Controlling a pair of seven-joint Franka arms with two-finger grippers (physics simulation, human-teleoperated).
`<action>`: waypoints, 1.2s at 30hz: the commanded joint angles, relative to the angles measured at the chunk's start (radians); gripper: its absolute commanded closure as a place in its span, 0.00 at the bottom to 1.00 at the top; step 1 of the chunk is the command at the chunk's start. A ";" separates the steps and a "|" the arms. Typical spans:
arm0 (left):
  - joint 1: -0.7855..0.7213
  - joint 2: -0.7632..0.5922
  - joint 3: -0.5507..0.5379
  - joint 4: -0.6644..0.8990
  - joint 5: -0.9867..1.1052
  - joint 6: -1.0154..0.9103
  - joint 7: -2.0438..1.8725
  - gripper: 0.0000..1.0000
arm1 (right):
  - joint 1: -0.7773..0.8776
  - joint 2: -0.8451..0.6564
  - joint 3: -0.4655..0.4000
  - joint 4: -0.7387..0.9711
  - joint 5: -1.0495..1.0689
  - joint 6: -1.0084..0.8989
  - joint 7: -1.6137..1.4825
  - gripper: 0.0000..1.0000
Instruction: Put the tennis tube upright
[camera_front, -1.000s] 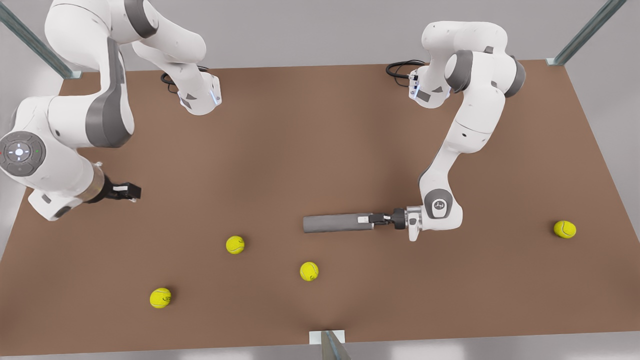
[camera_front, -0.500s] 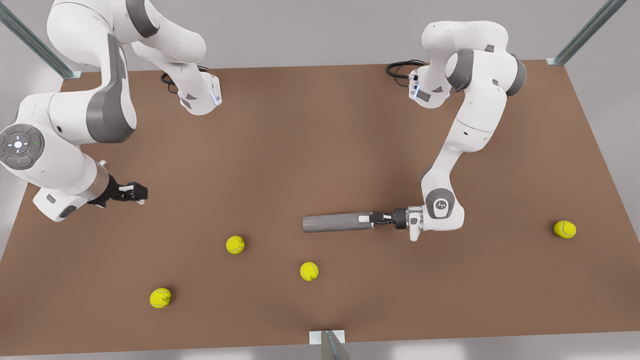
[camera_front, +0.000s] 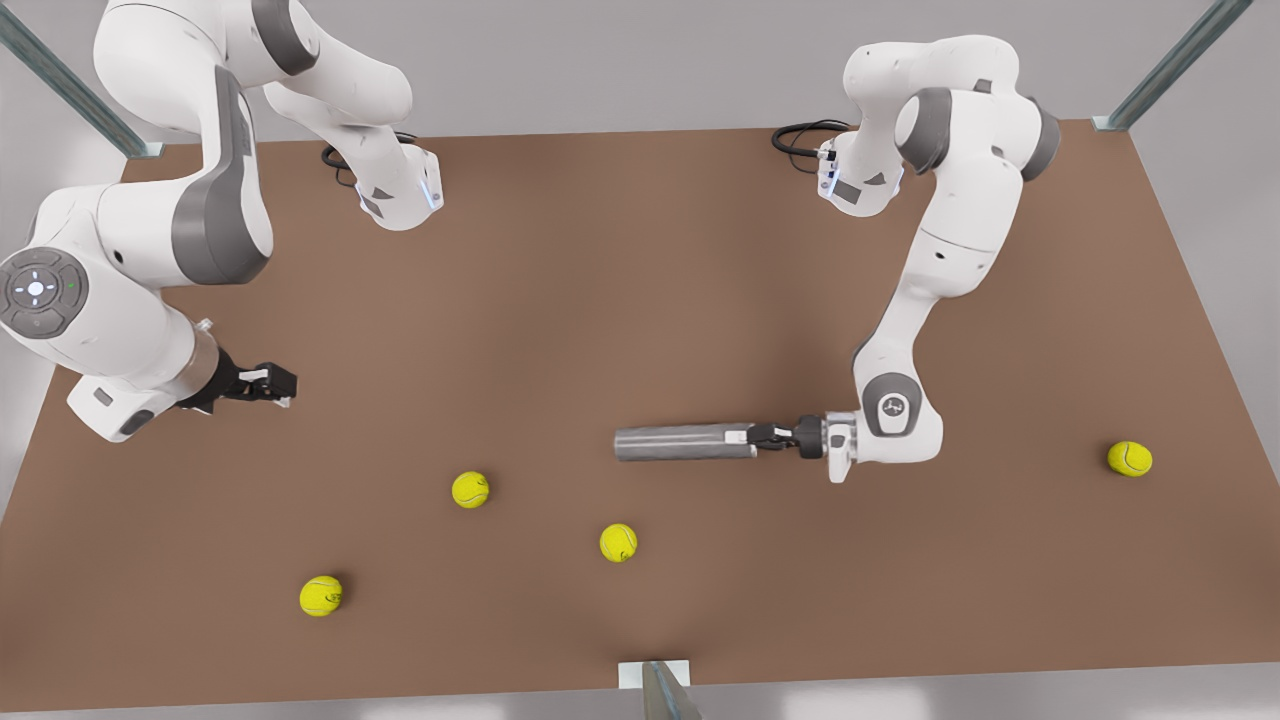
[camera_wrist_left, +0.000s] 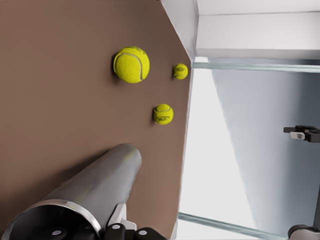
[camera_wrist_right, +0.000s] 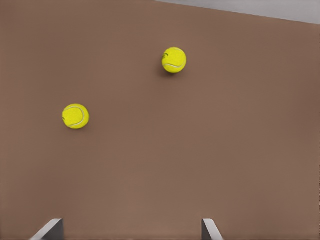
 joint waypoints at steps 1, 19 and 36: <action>0.000 -0.003 -0.001 -0.001 0.027 0.000 -0.002 0.79 | 0.000 0.000 0.000 0.000 0.000 -0.001 0.000 0.00; -0.002 -0.147 0.085 0.001 0.245 -0.026 -0.189 0.79 | 0.000 0.000 0.000 -0.002 0.000 -0.004 -0.003 0.00; -0.002 -0.258 0.163 0.061 0.564 -0.026 -0.331 0.79 | 0.003 0.000 0.000 -0.003 -0.002 -0.005 -0.005 0.00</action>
